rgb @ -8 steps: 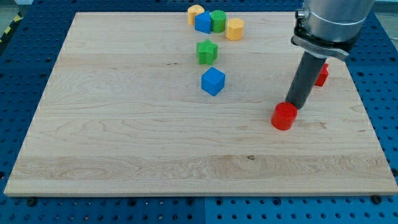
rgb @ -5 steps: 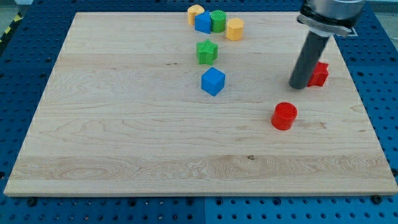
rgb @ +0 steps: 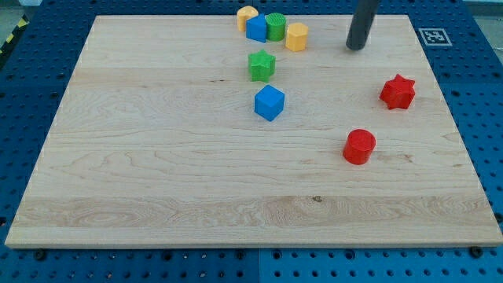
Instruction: Push the yellow heart towards the center
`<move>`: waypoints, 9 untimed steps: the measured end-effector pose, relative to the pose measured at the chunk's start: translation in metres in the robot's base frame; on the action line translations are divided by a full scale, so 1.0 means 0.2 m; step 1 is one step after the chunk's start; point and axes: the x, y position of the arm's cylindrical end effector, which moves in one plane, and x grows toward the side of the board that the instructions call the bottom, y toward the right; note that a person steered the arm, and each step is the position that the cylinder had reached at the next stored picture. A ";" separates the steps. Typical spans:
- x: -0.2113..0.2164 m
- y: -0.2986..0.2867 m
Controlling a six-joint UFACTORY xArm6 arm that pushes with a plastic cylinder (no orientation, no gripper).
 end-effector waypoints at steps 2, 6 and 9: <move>-0.22 -0.50; -0.31 -1.01; -0.32 -1.38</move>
